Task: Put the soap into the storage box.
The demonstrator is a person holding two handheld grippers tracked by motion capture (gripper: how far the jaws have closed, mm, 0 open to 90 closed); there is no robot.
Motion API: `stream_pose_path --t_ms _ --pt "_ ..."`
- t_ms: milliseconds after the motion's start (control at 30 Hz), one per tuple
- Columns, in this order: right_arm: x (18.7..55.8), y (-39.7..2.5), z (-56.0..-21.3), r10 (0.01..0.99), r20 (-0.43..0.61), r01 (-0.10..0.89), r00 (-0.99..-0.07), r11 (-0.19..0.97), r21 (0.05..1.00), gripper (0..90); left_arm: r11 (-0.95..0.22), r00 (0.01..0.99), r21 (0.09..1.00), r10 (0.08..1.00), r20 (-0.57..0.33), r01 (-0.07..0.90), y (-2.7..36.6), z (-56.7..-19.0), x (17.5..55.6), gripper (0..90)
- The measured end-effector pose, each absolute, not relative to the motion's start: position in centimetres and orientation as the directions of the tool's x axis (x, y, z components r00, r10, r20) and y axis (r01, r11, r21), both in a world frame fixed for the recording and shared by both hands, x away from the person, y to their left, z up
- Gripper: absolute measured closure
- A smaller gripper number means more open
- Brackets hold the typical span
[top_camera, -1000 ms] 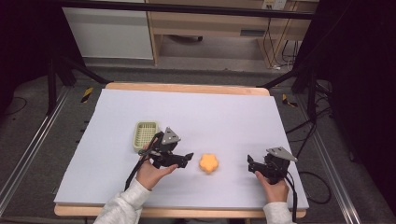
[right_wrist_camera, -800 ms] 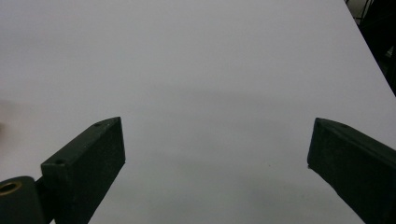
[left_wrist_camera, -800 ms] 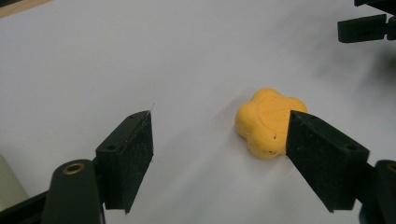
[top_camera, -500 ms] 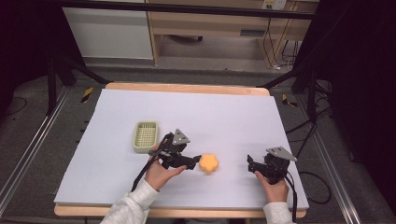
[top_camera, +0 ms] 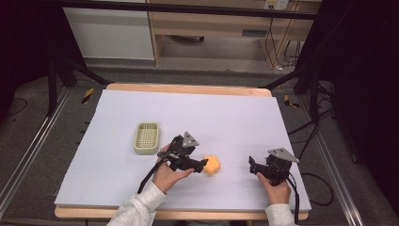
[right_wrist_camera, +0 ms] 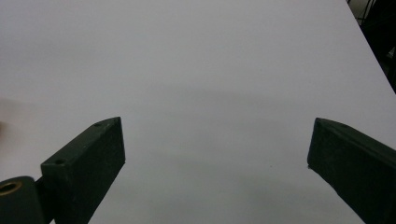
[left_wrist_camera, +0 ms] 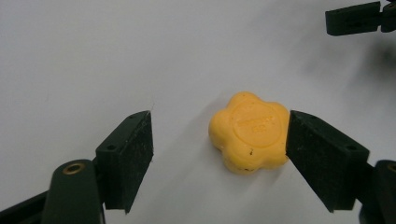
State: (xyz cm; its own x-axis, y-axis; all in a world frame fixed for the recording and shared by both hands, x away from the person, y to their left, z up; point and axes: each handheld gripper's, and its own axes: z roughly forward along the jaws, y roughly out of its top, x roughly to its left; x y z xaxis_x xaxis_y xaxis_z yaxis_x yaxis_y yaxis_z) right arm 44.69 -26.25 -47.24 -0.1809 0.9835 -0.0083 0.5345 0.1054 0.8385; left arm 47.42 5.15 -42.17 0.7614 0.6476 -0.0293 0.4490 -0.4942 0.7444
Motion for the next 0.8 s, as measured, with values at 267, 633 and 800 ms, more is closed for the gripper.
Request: stream_pose_path --t_ms 267,633,800 --pt "44.7 -26.3 -47.2 0.984 -0.009 0.533 -0.179 0.105 0.839 4.6 -0.513 0.772 0.736 0.635 -0.021 0.442 3.8 -42.4 47.4 22.4" --pt "44.7 -26.3 -47.2 0.983 -0.008 0.537 -0.182 0.106 0.837 4.6 -0.54 0.782 0.716 0.624 -0.013 0.443 2.9 -42.8 47.6 20.2" --pt "44.7 -26.3 -47.3 0.983 -0.011 0.536 -0.183 0.109 0.837 4.6 -0.553 0.786 0.703 0.618 -0.012 0.446 2.4 -43.2 47.7 19.0"
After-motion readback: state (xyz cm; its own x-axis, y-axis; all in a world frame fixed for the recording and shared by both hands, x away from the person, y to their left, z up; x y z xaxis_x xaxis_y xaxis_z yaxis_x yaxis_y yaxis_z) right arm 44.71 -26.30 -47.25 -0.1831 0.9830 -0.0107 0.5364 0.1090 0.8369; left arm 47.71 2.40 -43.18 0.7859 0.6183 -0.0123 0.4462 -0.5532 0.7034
